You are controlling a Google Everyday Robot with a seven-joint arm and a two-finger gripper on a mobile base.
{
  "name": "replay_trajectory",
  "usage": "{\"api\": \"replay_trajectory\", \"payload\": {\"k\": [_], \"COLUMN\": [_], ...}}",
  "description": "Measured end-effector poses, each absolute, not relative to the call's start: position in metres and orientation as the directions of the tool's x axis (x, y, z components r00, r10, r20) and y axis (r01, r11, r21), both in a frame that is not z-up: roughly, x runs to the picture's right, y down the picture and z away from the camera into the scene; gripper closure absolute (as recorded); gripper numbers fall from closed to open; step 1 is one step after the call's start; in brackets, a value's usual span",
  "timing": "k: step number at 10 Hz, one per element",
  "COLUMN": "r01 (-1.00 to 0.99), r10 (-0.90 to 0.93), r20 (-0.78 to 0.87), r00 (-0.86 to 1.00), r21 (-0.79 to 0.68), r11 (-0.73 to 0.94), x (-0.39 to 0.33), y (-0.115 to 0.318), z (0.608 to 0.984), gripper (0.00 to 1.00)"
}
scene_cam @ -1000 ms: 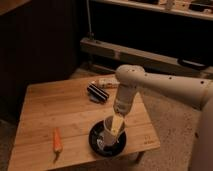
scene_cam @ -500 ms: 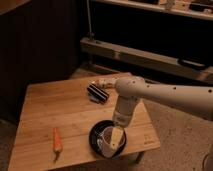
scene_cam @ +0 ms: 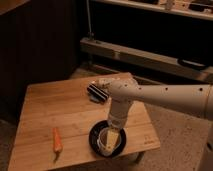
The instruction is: Place the ceramic cup in the ceramic bowl
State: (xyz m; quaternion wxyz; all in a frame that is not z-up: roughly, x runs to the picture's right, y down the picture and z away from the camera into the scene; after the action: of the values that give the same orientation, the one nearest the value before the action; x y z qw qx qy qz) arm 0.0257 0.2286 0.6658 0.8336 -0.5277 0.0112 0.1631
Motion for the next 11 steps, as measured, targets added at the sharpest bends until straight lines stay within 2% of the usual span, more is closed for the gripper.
{"api": "replay_trajectory", "payload": {"k": [11], "r01": [-0.282], "r10": [0.245], "r20": [-0.199], "r00": [0.949], "r21": [-0.883], "r11": [0.375], "x": [0.009], "y": [0.243], "z": [0.672], "gripper": [0.20]}}
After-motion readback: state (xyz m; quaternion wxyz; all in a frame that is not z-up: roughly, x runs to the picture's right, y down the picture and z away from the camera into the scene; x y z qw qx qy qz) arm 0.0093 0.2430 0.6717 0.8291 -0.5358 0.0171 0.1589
